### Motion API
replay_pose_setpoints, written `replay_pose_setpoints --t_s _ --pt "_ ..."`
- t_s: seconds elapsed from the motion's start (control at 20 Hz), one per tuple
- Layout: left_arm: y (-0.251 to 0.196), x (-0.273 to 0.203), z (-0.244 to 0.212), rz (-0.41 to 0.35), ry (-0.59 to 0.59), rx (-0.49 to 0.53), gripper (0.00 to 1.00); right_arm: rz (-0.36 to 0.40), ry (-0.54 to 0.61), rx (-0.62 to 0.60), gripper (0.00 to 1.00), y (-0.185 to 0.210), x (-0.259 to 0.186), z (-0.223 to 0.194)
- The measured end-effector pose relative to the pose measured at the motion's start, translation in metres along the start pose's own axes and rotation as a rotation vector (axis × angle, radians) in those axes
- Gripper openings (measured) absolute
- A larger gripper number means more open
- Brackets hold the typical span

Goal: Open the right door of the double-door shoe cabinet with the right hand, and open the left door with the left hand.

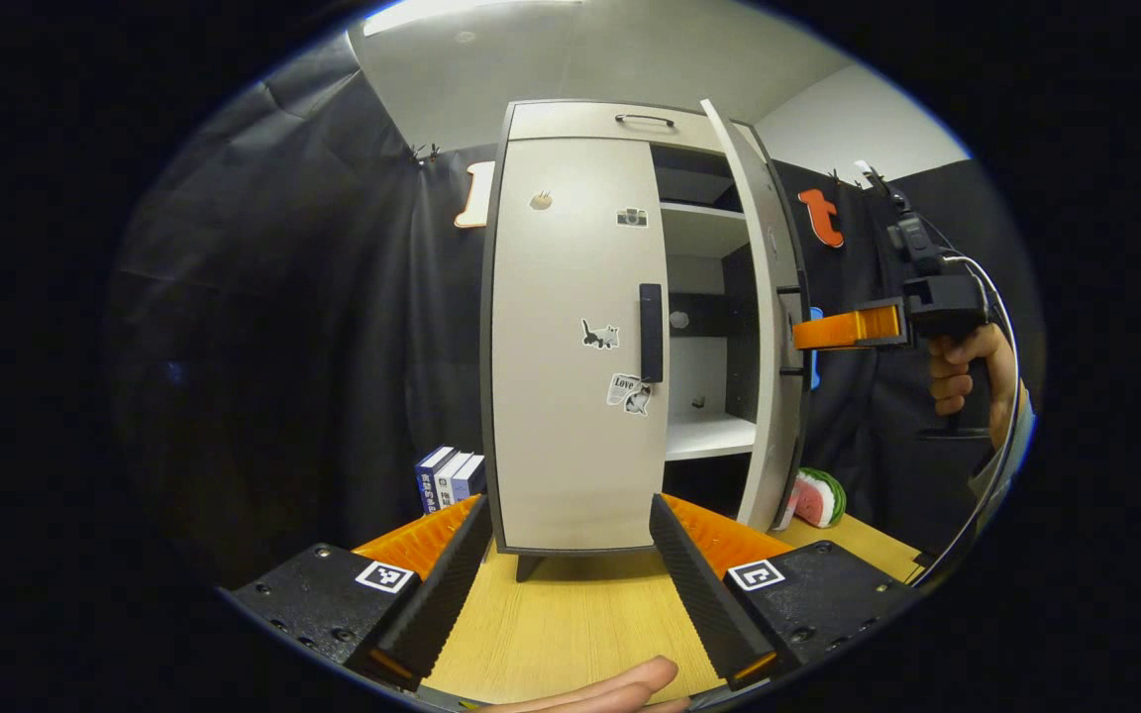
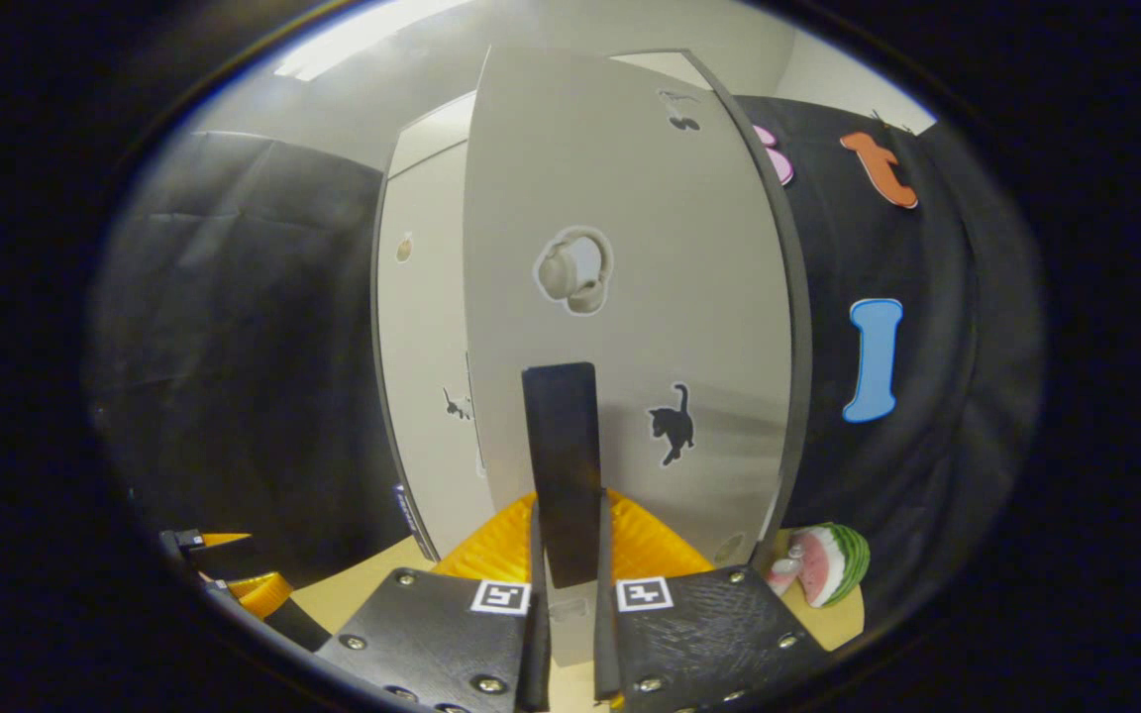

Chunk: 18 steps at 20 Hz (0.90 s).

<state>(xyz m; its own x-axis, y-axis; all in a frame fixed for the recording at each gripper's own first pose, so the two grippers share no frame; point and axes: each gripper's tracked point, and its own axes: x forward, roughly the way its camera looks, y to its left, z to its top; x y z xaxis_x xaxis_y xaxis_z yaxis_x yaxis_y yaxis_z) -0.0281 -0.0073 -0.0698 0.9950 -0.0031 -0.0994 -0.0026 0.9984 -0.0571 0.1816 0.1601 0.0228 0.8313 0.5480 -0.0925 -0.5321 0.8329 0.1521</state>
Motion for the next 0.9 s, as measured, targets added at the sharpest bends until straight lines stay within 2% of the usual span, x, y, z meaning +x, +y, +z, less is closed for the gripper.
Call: replay_pose_setpoints --t_s 0.6,0.75,0.9 --pt "-0.027 0.011 -0.011 -0.052 0.01 0.002 1.0 -0.072 -0.017 -0.03 0.16 -0.023 -0.035 0.002" --pt "-0.034 0.015 -0.016 -0.065 0.018 0.003 1.0 -0.069 -0.015 0.028 0.16 -0.031 -0.039 0.001" --pt "-0.035 0.019 -0.018 -0.065 0.025 0.002 1.0 -0.069 -0.018 0.035 0.16 -0.039 -0.046 0.001"
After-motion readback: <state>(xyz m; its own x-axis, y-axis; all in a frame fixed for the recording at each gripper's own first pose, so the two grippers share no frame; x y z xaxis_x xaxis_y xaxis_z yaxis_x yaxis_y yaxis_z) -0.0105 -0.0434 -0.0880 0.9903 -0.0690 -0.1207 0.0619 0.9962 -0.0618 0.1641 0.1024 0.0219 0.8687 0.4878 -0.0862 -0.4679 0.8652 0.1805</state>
